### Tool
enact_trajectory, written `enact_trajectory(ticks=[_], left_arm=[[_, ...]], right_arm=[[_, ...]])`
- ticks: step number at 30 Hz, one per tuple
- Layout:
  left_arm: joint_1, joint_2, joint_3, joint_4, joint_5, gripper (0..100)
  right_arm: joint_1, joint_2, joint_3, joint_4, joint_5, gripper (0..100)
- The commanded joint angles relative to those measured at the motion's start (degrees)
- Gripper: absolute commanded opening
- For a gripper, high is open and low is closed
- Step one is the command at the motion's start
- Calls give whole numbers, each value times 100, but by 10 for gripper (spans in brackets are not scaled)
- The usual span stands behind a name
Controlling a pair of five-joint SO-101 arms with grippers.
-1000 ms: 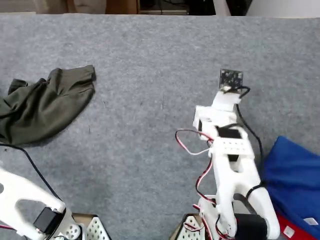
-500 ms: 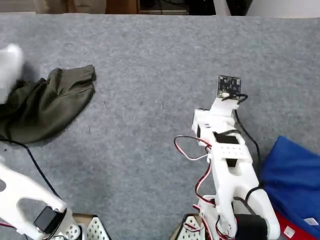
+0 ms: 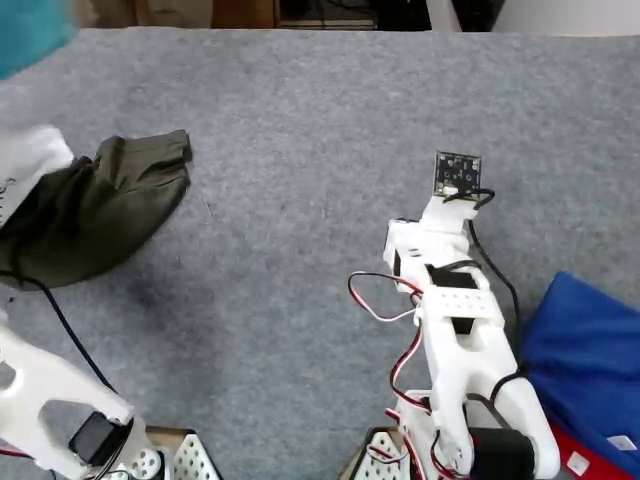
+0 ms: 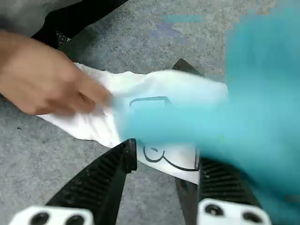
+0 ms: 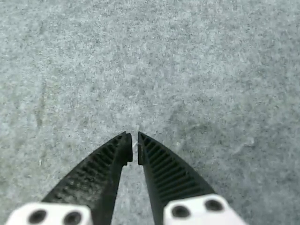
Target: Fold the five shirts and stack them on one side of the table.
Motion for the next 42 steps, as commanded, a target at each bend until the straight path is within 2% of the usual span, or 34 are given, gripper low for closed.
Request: enact_trajectory(ticks=[1,6,18,23,29,31,34,38,42], left_arm=[[26,-391,-229,26,413,224],[53,-321,-105,62,598,228],[615,-400,2233,62,369,247],[695,-330,2655,26,396,244],[703,-101,2708,-686,879,242],[703,40,2708,-985,1090,195],[782,198,2690,-1143,1116,28],[949,224,2593,-818,1152,13],[1345,233,1688,88,1152,18]], right_arm=[[-84,136,-75,-237,-44,44],[-84,303,-136,-387,-44,44],[-84,312,-145,-378,-44,44],[-84,312,-145,-378,-44,44],[-92,312,-145,-378,-44,44],[-92,321,-145,-378,-44,44],[-92,321,-154,-387,-44,44],[-92,321,-154,-387,-44,44],[-92,321,-154,-396,-35,44]])
